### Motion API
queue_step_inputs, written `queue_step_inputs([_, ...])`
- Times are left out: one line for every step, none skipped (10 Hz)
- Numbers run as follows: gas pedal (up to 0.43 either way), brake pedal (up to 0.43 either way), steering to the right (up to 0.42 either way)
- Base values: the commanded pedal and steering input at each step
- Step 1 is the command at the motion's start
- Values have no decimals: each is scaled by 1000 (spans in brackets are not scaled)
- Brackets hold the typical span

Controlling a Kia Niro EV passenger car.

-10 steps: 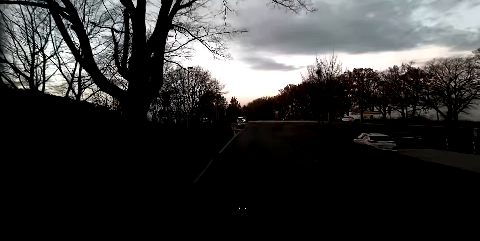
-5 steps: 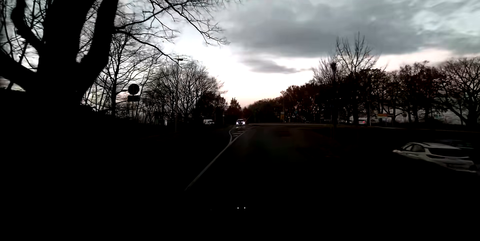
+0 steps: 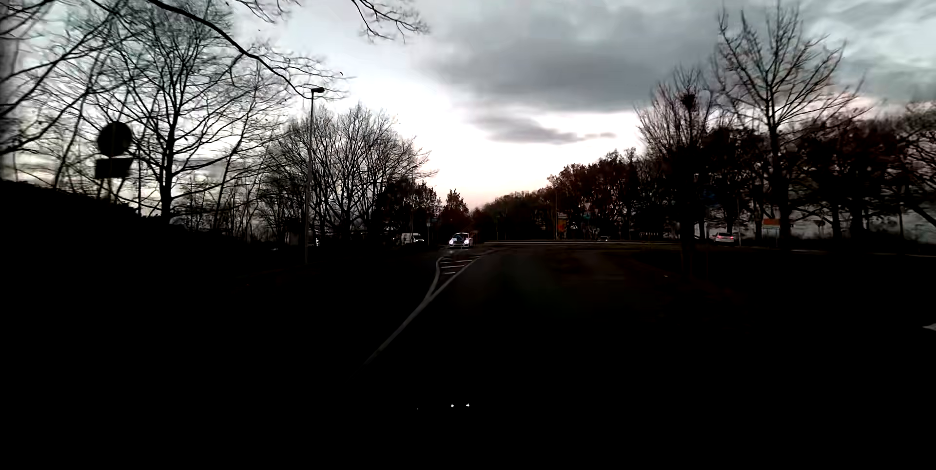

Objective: Follow the waypoints while adhering to traffic rules and regulations

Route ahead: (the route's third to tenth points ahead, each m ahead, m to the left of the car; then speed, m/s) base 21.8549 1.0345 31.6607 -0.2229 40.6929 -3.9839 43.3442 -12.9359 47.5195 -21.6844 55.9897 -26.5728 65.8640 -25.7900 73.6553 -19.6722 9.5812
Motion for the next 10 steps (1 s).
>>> queue_step_inputs([0,43,7])
queue_step_inputs([0,73,7])
queue_step_inputs([0,85,8])
queue_step_inputs([0,104,8])
queue_step_inputs([0,110,8])
queue_step_inputs([0,116,8])
queue_step_inputs([0,128,8])
queue_step_inputs([0,134,8])
queue_step_inputs([0,140,8])
queue_step_inputs([0,146,8])
